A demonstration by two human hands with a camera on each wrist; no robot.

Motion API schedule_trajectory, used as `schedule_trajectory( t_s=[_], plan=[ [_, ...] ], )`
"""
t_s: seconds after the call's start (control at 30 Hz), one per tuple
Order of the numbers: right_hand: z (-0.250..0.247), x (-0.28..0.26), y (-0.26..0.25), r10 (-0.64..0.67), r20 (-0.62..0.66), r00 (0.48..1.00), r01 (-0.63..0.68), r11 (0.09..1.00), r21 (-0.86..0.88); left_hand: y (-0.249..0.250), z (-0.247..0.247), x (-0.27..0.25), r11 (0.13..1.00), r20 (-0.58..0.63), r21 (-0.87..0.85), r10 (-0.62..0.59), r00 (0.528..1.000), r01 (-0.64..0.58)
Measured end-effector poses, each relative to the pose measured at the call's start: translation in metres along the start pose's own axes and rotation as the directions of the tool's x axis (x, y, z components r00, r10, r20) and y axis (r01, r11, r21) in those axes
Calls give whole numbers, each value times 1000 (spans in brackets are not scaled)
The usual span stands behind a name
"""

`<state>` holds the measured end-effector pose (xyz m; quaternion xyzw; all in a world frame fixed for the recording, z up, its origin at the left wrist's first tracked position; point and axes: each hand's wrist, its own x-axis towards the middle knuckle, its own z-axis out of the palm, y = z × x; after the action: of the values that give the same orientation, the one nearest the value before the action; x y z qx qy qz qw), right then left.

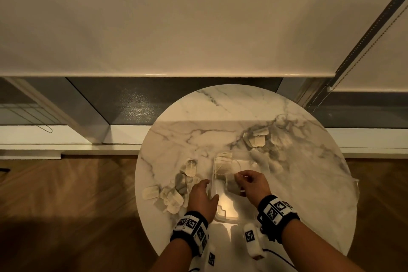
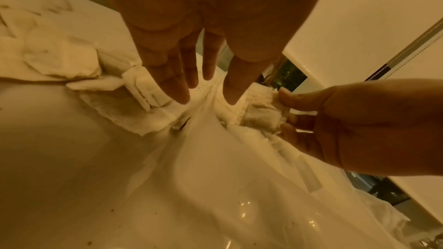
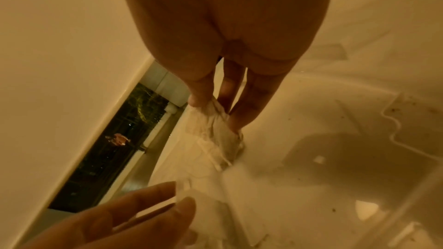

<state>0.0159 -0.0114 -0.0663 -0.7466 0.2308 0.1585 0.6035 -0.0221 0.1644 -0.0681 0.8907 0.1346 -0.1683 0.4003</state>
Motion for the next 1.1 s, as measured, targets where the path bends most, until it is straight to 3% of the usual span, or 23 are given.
schedule_trajectory(
  t_s=[0.2,0.4,0.97,1.1],
  plan=[
    [15,25,7,9,89,996,9,980,-198,2,5,2,998,24,-45,-47,999,48],
    [29,40,3,-50,61,997,66,953,-296,2,9,2,998,-8,-35,-55,998,54],
    [27,42,0,-68,-28,997,62,984,-166,4,7,9,998,-20,-21,-55,998,55],
    [20,35,2,-22,-60,998,6,967,-256,4,8,9,998,-14,-24,-60,998,59]
  ],
)
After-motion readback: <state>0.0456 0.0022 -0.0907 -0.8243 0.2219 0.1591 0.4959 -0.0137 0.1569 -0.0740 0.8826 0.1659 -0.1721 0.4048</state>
